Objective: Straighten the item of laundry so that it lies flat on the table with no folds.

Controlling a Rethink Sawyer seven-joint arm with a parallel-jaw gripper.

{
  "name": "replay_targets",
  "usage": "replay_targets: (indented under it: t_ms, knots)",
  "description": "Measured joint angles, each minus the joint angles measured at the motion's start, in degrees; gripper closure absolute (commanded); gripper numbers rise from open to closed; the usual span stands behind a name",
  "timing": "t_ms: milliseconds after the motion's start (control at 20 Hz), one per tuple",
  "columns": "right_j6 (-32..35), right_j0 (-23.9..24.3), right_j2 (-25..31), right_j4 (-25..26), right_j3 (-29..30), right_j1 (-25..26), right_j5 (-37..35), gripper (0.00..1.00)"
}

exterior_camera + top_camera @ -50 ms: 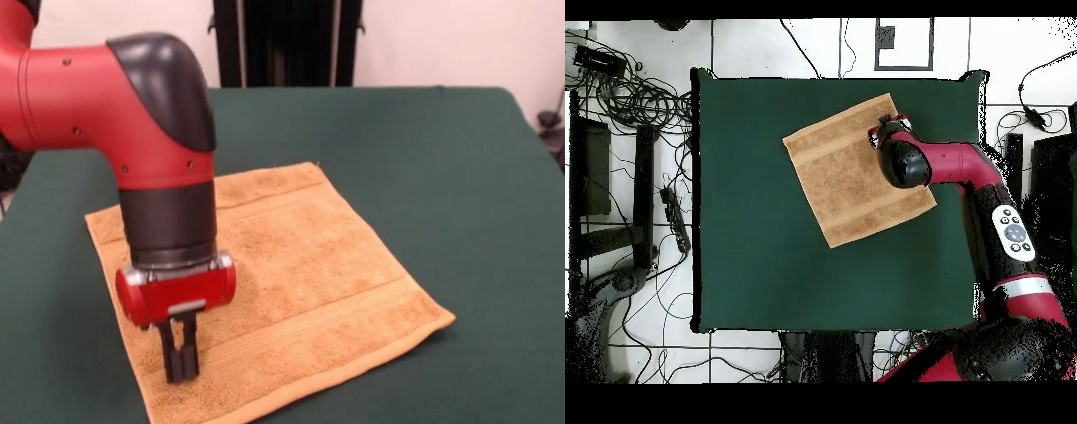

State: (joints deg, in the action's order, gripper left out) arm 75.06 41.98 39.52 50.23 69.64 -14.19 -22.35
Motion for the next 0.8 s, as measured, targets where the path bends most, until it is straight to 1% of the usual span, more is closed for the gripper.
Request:
replay_targets:
  t_ms: [200,250,400,650,800]
  knots:
    - [0.00,0.19,-0.79,-0.03,3.42,-2.73,0.01,1.00]
    - [0.00,0.41,-0.81,-0.04,5.23,-4.25,0.01,1.00]
    - [0.00,0.65,-0.81,-0.15,8.16,-7.10,0.01,1.00]
    - [0.00,1.53,-0.81,-0.49,11.07,-10.12,0.01,1.00]
    - [0.00,2.47,-0.81,-0.75,12.04,-11.03,0.01,1.00]
